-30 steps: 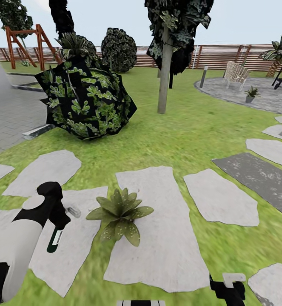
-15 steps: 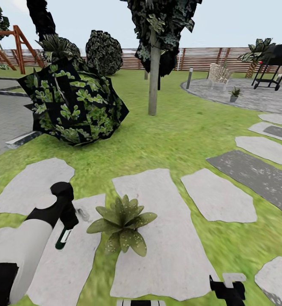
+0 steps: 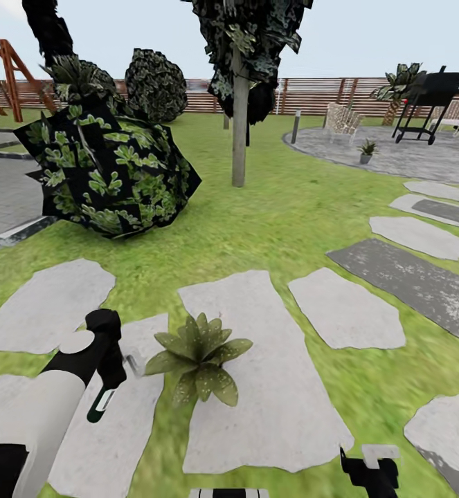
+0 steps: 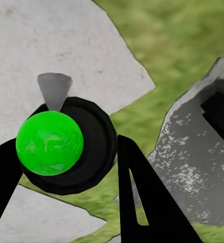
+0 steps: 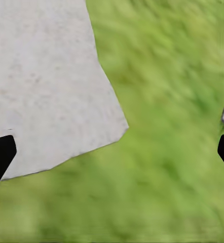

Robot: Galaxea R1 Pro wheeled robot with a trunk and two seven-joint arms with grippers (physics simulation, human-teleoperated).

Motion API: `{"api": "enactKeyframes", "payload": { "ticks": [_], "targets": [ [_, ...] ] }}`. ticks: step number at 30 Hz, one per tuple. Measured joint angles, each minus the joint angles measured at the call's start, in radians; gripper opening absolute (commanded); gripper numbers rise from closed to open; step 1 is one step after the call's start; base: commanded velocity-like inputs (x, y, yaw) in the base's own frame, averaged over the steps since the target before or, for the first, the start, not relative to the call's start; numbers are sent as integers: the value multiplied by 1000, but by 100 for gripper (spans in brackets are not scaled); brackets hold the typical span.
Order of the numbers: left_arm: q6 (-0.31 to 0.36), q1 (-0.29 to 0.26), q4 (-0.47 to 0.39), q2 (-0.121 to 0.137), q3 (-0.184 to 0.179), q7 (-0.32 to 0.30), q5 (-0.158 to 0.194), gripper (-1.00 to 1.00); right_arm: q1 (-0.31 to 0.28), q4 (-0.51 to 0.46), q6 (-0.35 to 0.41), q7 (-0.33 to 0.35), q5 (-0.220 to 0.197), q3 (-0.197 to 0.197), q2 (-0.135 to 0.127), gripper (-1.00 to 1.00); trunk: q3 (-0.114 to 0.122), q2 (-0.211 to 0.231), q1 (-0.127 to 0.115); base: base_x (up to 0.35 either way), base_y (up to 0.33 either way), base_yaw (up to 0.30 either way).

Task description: Pick up the pesticide atomizer in the garden and spray insectifuge to fully cover both potted plants in the garden.

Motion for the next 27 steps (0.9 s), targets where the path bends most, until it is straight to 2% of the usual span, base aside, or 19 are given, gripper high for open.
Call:
{"api": "enactKeyframes", "payload": {
  "ticks": [5,10,16,23,25,27],
  "targets": [
    [6,0,0,1,3,0,-1,-100,0,0,0,1,1,0,0,100,0,0,0,-259,239,-271],
    [8,0,0,1,3,0,-4,-100,0,1,0,2,2,0,0,100,0,0,0,-51,291,-271],
    [10,1,0,0,3,0,-4,-100,0,1,0,2,2,0,2,100,0,0,-1,192,243,-270],
    [10,3,-1,0,2,0,1,-100,0,0,0,0,1,0,2,100,0,0,-1,174,30,-166],
    [10,14,8,1,2,0,5,-100,0,0,0,1,1,0,0,100,0,0,-1,12,1,-13],
    [10,48,5,2,4,0,20,-100,0,0,0,1,1,0,-2,100,0,0,0,3,0,-3]
  ]
}}
